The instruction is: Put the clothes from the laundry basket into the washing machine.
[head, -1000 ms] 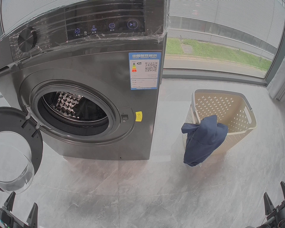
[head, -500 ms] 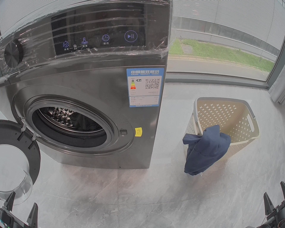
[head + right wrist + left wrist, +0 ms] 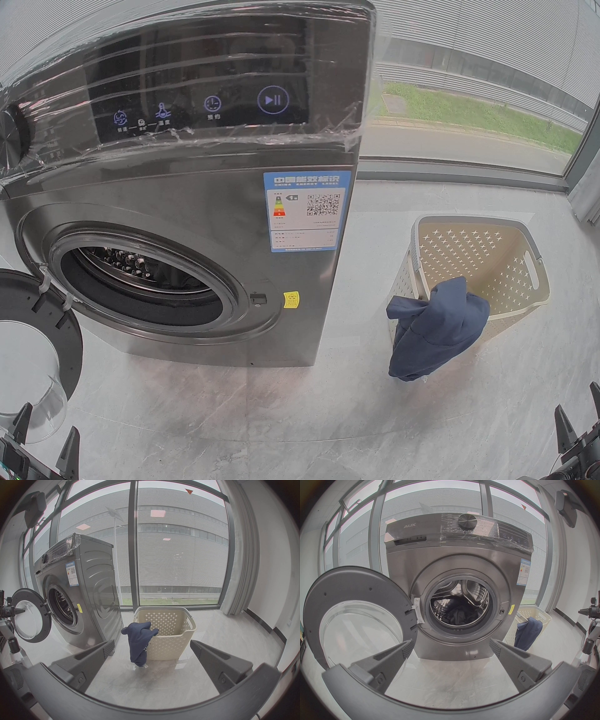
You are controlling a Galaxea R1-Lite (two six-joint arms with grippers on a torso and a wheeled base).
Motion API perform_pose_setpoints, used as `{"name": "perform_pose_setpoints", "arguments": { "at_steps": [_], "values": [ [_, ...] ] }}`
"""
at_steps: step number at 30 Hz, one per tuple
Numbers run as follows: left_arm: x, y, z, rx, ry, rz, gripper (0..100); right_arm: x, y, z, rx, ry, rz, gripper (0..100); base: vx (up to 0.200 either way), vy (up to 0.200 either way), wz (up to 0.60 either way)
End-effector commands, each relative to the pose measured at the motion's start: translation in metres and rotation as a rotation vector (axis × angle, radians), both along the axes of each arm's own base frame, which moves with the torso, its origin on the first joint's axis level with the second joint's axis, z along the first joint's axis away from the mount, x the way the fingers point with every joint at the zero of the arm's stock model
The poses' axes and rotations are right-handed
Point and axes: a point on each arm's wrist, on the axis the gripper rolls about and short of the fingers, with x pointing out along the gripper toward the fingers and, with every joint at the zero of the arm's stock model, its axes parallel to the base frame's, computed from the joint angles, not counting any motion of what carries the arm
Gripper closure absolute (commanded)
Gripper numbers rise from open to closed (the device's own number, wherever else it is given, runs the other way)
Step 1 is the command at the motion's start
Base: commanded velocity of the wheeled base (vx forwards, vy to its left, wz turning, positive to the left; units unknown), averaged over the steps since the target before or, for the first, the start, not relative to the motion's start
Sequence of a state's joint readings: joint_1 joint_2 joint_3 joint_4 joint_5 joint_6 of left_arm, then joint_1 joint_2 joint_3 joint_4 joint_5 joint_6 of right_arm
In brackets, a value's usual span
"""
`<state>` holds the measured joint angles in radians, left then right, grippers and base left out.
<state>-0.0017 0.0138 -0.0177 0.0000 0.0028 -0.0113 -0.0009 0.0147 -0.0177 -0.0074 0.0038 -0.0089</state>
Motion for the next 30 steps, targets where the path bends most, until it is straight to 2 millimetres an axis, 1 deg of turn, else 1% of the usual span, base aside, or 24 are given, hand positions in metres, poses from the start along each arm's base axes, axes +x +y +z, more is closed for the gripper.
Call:
{"name": "perform_pose_setpoints", "arguments": {
  "at_steps": [1, 17, 23, 27, 28, 30],
  "values": [
    [0.001, 0.000, -0.005, 0.002, 0.008, 0.000, 0, 0.001, 0.000, -0.005, 0.000, 0.010, 0.000, 0, 0.000, -0.200, 0.00],
    [0.001, 0.000, -0.005, 0.005, 0.010, 0.002, 0, 0.001, 0.000, -0.005, -0.014, 0.009, 0.006, 0, 0.000, -0.200, 0.00],
    [0.001, 0.000, -0.005, 0.002, 0.008, 0.004, 0, 0.001, 0.000, -0.005, -0.014, 0.010, 0.005, 0, 0.000, 0.000, 0.00],
    [0.001, 0.000, -0.005, 0.010, 0.012, 0.005, 0, 0.001, 0.000, -0.005, -0.017, 0.010, 0.003, 0, -0.200, 0.000, 0.00],
    [0.001, 0.000, -0.005, 0.005, 0.012, 0.007, 0, -0.001, 0.000, 0.001, -0.019, -0.027, 0.009, 0, -0.200, 0.000, 0.00],
    [0.001, 0.000, -0.005, 0.001, 0.012, 0.010, 0, -0.007, 0.000, 0.027, -0.013, -0.117, 0.015, 0, -0.100, 0.000, 0.00]
  ]
}}
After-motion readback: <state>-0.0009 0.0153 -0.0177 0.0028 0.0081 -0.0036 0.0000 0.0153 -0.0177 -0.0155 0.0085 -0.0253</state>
